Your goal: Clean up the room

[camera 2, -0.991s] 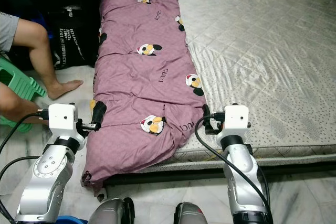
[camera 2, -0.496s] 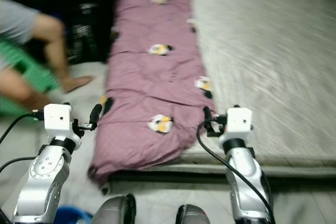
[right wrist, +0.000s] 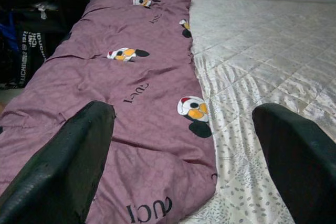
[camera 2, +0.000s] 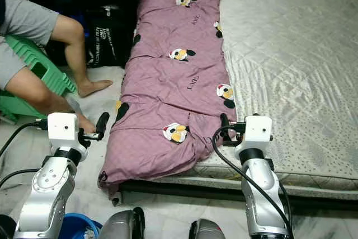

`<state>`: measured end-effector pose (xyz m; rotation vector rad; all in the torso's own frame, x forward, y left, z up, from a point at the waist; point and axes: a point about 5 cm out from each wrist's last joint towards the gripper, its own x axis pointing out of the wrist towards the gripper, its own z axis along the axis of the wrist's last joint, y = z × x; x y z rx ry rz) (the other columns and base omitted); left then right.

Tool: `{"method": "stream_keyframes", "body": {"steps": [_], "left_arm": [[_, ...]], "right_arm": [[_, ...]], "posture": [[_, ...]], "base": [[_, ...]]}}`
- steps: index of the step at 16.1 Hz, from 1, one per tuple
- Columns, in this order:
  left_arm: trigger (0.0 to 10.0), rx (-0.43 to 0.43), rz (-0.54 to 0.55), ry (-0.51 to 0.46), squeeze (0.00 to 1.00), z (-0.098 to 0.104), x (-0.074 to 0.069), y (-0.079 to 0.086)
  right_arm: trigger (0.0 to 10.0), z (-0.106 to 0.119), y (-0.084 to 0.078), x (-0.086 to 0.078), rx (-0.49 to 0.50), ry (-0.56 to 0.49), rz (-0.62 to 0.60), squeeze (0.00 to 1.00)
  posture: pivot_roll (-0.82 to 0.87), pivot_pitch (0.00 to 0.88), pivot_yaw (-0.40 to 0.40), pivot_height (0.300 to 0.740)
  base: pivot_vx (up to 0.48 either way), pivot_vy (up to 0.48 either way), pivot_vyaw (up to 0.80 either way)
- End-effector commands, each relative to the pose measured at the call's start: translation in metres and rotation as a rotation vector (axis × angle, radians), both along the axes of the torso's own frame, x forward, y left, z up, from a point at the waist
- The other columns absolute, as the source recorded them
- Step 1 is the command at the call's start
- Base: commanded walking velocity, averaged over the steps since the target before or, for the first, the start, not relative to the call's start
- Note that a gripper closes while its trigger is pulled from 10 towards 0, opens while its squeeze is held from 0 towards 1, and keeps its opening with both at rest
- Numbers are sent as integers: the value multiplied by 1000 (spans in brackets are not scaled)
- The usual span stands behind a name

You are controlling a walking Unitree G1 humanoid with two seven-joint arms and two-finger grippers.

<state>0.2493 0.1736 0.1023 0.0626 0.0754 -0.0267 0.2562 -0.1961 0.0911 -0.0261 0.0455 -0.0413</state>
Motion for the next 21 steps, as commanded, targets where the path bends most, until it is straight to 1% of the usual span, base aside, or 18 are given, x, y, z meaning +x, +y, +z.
{"method": "stream_keyframes", "body": {"steps": [1,2,6,7,9,12,20,21], "left_arm": [[10000,12,5,-4,0,2,0,2],[10000,12,4,-4,0,2,0,1],[10000,8,-1,-5,0,2,0,1],[10000,8,-1,-5,0,2,0,1],[10000,6,-3,-9,0,3,2,-1],[10000,-1,-5,-28,0,8,5,-3],[10000,-26,-17,-38,0,11,4,-2],[10000,-32,-26,-41,0,12,3,-3]], "right_arm": [[10000,1,-1,-1,9,-2,-5,0],[10000,1,0,-1,9,1,-1,0],[10000,1,1,0,7,2,7,0],[10000,1,1,0,7,2,7,0],[10000,1,1,1,9,3,14,0],[10000,0,1,1,5,6,21,0],[10000,1,5,4,14,3,48,0],[10000,1,6,3,17,4,48,0]], "posture": [[-17,112,27,726],[-16,111,26,707],[-13,111,24,654],[-13,111,24,649],[-13,110,22,624],[-13,108,19,620],[-5,115,14,620],[-5,121,16,620]], "base": [[0,0,0],[0,0,0],[0,0,0],[0,0,0],[0,0,0],[0,0,0],[0,0,0],[251,0,0]]}}
